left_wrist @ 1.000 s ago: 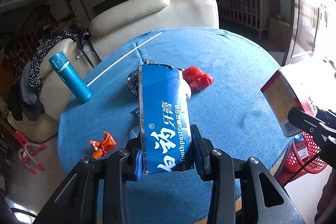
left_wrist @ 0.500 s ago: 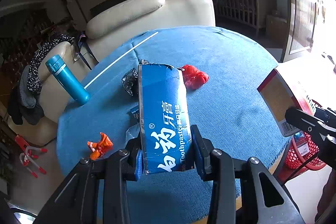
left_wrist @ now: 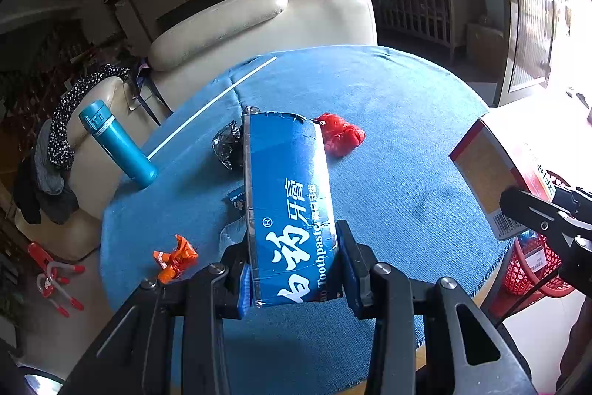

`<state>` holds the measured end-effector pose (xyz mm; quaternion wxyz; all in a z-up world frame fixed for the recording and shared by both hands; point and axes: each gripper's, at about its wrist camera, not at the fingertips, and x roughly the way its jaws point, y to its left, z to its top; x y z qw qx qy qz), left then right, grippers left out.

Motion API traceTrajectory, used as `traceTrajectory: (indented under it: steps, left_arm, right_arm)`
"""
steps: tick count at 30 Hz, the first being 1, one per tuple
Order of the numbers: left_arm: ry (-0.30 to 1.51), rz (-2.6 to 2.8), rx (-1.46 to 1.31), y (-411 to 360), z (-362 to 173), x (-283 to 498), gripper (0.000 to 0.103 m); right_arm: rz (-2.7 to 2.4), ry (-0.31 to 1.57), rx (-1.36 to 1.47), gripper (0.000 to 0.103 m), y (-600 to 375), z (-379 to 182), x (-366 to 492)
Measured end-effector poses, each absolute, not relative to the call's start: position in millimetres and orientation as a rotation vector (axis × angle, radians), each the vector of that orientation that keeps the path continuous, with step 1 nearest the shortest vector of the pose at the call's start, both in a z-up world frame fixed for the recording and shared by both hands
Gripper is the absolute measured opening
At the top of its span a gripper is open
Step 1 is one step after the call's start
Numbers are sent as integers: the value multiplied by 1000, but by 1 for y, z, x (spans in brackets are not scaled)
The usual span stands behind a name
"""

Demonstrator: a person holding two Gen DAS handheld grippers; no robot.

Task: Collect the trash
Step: 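Hold both boxes lifted above the table in the closed grippers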

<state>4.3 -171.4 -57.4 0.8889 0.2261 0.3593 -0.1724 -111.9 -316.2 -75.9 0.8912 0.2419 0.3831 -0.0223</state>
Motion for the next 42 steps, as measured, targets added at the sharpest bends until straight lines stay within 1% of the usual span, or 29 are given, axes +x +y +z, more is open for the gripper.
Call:
traceTrajectory:
  steps: [42]
  left_arm:
    - [731, -393, 547, -186, -62, -3, 41]
  right_arm:
    - [-59, 796, 533, 53, -325, -78, -122]
